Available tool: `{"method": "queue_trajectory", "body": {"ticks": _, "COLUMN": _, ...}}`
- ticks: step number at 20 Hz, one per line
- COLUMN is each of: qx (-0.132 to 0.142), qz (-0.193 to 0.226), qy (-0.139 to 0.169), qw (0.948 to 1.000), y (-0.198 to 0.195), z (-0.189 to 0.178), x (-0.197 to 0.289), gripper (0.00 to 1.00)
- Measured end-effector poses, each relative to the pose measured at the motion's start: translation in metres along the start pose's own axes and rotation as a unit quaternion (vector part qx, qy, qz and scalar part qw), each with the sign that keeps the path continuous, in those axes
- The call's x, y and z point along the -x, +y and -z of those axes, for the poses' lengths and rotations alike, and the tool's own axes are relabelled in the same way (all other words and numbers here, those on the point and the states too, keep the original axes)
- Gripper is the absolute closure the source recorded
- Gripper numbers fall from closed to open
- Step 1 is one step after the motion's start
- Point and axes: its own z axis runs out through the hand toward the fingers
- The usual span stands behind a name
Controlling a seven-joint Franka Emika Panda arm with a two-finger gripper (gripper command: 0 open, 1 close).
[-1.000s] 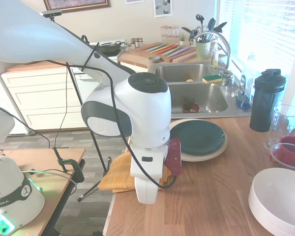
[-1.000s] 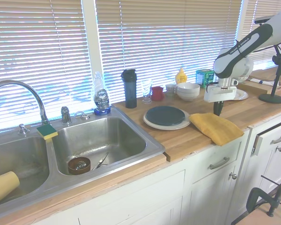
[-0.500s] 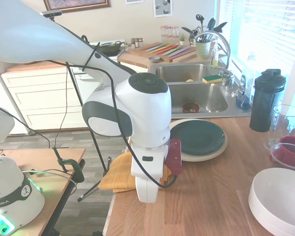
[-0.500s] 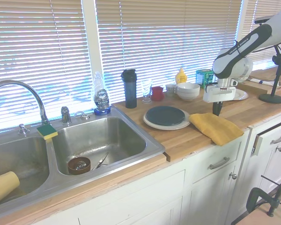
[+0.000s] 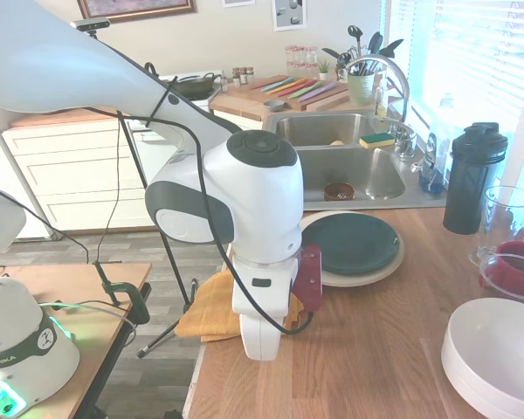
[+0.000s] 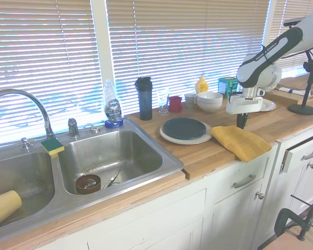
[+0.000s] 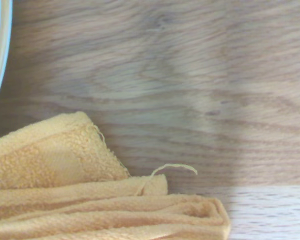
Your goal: Wipe the blue plate in counterclockwise motion
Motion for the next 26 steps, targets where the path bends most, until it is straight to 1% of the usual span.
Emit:
{"method": "queue_trajectory", "body": {"ticks": 7, "qx": -0.006, "qz": -0.004, "qy": 0.008, "qw": 0.9999, "y": 0.0027, "z": -0.0019, "x": 0.0015, "gripper": 0.0}}
{"method": "queue_trajectory", "body": {"ticks": 18, "qx": -0.006, "qz": -0.005, "qy": 0.009, "qw": 0.9999, "y": 0.004, "z": -0.0024, "x": 0.0028, "gripper": 0.0}}
{"method": "queue_trajectory", "body": {"ticks": 19, "qx": -0.006, "qz": -0.005, "qy": 0.009, "qw": 0.9999, "y": 0.004, "z": -0.0022, "x": 0.0028, "gripper": 1.0}}
{"method": "queue_trajectory", "body": {"ticks": 26, "qx": -0.009, "qz": 0.0, "qy": 0.009, "qw": 0.9999, "y": 0.0026, "z": -0.0009, "x": 0.0042, "gripper": 1.0}}
